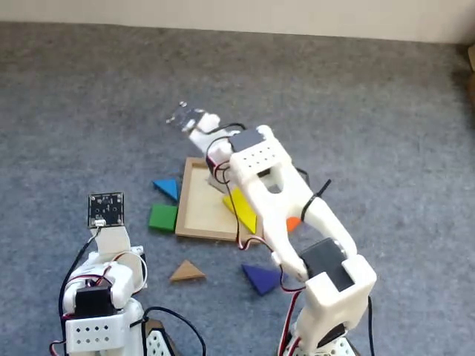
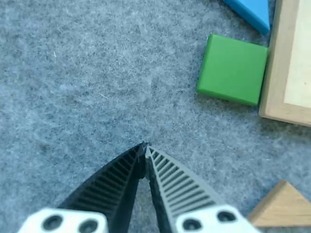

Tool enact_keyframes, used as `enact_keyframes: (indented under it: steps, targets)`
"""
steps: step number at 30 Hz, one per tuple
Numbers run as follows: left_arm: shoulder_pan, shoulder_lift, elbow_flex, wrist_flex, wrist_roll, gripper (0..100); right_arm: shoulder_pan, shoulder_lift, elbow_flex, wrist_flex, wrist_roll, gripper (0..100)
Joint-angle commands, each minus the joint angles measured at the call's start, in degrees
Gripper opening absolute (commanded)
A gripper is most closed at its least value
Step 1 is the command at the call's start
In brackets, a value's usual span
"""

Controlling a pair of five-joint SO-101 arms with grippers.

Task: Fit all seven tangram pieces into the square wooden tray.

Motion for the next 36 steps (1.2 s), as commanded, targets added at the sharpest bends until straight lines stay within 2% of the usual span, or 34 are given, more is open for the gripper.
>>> enact_keyframes:
  steps: [1, 11, 22, 27, 30, 36]
  targets:
    - [-0.9, -2.1, 1.2, 0.3, -0.6, 1, -1.7, -2.7, -0.7, -0.1, 3.5, 18.0]
    - [-0.9, -2.1, 1.2, 0.3, -0.6, 1, -2.9, 7.7, -1.0, -1.9, 12.2, 18.0]
    - [-0.9, -2.1, 1.2, 0.3, -0.6, 1, -3.2, 7.5, -1.2, -3.4, 12.0, 18.2]
    - [-0.9, -2.1, 1.2, 0.3, -0.6, 1, -3.3, 7.4, -1.2, -3.4, 11.8, 29.4]
    - [-0.9, -2.1, 1.2, 0.3, -0.6, 1, -3.3, 7.4, -1.3, -3.4, 8.1, 36.3]
    - [-0.9, -2.1, 1.2, 0.3, -0.6, 1, -3.4, 6.5, -1.4, -3.4, 7.4, 37.8]
